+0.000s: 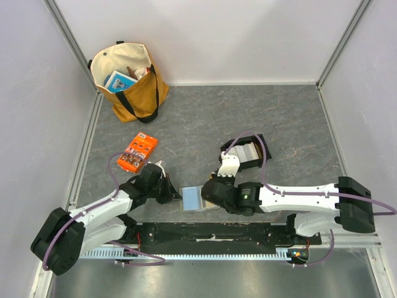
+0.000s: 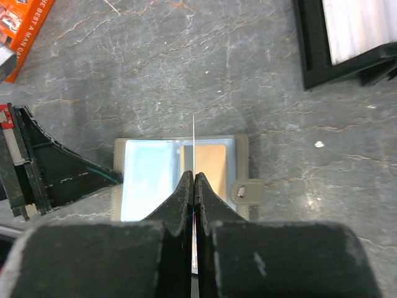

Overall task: Put the credit cards into the card holder
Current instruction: Insert the credit card into the card holder.

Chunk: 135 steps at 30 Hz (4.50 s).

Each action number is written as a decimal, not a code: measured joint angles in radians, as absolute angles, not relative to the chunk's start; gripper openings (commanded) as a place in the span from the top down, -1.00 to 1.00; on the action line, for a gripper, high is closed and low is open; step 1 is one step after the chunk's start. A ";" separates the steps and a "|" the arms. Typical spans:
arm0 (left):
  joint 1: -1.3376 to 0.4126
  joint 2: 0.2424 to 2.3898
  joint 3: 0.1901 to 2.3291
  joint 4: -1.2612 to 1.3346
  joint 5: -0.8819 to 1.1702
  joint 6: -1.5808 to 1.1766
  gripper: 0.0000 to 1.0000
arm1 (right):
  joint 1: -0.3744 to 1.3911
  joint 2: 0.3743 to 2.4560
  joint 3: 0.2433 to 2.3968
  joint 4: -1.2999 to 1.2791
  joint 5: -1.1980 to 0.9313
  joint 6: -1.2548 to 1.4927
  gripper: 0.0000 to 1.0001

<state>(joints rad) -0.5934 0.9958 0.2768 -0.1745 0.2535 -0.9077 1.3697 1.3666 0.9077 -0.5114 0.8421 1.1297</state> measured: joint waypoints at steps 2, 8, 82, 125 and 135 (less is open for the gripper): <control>-0.593 1.008 0.273 -0.162 0.254 -0.908 0.96 | 1.325 1.329 0.850 -0.423 0.758 1.102 1.00; -0.593 1.019 0.272 -0.142 0.255 -0.908 0.96 | 1.168 1.276 0.673 -0.176 0.480 1.042 1.00; -0.593 1.022 0.268 -0.135 0.247 -0.908 0.97 | 1.013 1.473 0.383 0.503 0.006 1.150 1.00; -0.593 1.014 0.267 -0.133 0.237 -0.908 0.96 | 1.054 1.529 0.382 0.561 0.063 1.235 1.00; -0.593 1.006 0.264 -0.133 0.237 -0.908 0.96 | 1.058 1.544 0.393 0.554 0.090 1.260 0.89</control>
